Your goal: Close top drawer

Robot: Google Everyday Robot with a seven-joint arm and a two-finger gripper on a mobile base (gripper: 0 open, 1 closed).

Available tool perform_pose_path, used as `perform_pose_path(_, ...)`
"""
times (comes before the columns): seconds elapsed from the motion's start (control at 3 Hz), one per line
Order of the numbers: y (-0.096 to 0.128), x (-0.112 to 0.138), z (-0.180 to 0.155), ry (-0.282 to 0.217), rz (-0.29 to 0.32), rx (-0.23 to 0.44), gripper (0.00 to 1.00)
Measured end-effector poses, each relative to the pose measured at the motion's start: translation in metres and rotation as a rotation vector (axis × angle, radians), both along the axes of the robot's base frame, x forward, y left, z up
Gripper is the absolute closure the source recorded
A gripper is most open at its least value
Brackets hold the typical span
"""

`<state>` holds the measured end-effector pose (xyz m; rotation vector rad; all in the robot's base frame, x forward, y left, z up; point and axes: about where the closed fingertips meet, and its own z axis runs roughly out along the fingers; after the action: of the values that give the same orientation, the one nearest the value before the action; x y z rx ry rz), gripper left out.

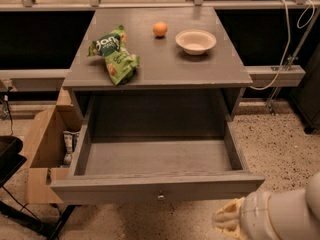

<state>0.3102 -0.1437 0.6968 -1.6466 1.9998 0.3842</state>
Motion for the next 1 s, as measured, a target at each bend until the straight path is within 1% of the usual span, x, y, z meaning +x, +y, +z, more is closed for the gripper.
perform_pose_path(0.33,0.014,-0.024,-0.053,0.062,0.063,0.029,1.0)
perform_pose_path(0.67,0.016,-0.03,-0.064,0.079,0.07,0.037,1.0)
perform_pose_path(1.0,0.022,-0.03,-0.07,0.091,0.082,0.022,1.0)
